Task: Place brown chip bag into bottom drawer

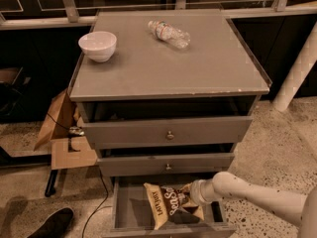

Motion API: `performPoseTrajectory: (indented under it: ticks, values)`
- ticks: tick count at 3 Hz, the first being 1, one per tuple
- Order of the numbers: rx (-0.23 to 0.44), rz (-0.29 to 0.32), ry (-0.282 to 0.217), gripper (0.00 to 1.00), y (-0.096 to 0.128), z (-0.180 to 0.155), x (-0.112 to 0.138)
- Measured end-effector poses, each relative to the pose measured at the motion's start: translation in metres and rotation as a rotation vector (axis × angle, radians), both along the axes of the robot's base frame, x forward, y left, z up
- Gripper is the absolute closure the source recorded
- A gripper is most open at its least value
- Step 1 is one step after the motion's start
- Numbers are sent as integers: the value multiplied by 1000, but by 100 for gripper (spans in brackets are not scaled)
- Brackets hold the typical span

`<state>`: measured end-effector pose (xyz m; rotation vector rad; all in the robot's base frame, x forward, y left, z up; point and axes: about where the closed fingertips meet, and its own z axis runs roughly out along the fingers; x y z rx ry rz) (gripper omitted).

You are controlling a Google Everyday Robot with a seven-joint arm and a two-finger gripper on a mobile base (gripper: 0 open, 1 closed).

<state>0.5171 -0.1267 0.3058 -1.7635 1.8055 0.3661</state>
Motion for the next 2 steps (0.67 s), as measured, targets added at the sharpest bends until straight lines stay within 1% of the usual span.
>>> performPoseTrajectory:
  ticks: [2]
  values:
    - [-62,-6,-110,100,0,-41,27]
